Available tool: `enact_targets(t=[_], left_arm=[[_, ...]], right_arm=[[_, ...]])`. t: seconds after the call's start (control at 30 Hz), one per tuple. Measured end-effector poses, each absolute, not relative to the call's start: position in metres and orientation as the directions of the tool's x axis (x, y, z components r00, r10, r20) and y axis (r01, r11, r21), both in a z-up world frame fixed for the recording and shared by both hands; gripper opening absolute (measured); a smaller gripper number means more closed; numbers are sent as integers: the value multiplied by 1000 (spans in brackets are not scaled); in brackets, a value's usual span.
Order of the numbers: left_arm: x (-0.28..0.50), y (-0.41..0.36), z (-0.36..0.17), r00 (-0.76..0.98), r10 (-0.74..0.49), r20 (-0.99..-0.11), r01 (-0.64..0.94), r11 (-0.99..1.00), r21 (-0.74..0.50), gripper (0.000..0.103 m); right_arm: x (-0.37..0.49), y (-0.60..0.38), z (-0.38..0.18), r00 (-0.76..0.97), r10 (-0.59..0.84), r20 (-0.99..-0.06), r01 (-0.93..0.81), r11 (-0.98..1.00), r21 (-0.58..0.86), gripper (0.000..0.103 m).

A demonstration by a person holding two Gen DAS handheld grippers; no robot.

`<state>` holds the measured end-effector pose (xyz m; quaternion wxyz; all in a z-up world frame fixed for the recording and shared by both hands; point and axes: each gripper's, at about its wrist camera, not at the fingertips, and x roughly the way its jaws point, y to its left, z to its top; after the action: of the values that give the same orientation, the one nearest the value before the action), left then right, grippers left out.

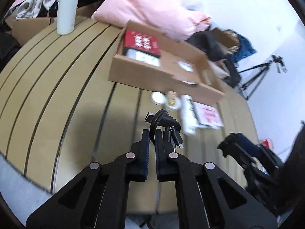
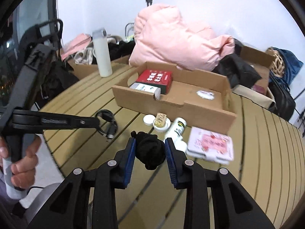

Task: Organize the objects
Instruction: 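Grasp the black pouch with the right gripper while the left grasps the black cable, then drop the black pouch and black cable into the tray with both grippers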

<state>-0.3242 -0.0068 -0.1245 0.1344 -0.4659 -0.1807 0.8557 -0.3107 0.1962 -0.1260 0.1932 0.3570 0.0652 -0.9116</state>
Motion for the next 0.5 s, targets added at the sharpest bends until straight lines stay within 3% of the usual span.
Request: enact_targets(t=[0.27, 0.5], left_arm=[[-284, 11, -79, -574, 418, -704, -147, -898, -414, 2], [-350, 34, -56, -525, 436, -731, -195, -898, -395, 2]], right_arm=[[-268, 232, -102, -686, -311, -658, 333, -938, 97, 34], [-290, 249, -67, -724, -326, -608, 344, -934, 92, 34]])
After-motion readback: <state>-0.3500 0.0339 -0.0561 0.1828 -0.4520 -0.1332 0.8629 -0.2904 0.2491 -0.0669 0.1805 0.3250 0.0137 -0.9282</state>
